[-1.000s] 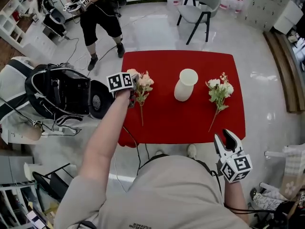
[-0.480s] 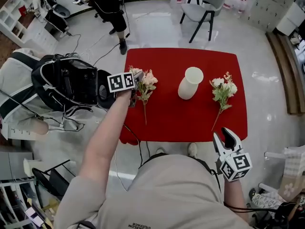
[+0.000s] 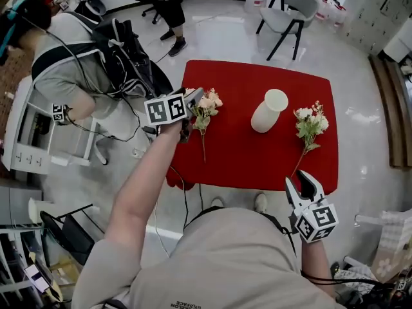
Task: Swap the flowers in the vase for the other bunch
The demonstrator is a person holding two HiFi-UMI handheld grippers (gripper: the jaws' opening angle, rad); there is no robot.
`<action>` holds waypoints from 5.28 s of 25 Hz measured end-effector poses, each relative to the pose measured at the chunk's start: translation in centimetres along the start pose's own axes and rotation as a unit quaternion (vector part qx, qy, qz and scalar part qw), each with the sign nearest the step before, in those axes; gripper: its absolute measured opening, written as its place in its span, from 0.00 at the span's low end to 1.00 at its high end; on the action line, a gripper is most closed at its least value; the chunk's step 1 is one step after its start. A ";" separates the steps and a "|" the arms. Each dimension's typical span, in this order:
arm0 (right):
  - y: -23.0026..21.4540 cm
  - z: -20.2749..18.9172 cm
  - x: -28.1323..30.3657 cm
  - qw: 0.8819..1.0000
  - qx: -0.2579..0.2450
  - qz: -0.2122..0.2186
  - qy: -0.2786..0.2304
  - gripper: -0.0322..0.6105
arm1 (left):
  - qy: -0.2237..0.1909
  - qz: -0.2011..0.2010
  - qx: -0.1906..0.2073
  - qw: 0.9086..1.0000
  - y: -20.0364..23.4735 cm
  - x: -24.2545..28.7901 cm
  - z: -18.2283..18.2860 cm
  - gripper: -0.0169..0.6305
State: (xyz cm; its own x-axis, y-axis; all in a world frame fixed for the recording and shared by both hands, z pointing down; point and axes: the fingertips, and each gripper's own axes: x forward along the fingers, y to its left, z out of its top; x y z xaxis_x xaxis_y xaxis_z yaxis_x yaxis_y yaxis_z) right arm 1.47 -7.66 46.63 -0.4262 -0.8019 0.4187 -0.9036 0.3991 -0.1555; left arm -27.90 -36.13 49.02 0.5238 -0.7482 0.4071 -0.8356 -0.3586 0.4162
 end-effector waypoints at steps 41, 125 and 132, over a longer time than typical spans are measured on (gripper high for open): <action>12.5 -0.7 2.5 0.993 -0.058 0.099 0.010 0.30 | 0.011 -0.095 0.093 0.991 -12.3 -24.0 -14.0 0.47; -35.4 -10.7 -1.2 0.969 0.224 -0.014 0.102 0.42 | 0.231 -0.038 0.075 0.969 -37.2 24.3 -23.9 0.55; -37.3 -13.1 -4.1 0.960 0.260 -0.049 0.096 0.42 | 0.305 -0.013 0.125 0.944 -37.1 28.1 -26.4 0.56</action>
State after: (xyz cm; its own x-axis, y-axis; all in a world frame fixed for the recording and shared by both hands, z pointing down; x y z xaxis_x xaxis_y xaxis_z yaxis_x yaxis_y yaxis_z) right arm 37.50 -13.47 62.49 -0.3678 -0.7079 0.6030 -0.8588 0.0099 -0.5122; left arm 22.14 -29.11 66.49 0.4794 -0.3035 0.8234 -0.7936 -0.5506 0.2591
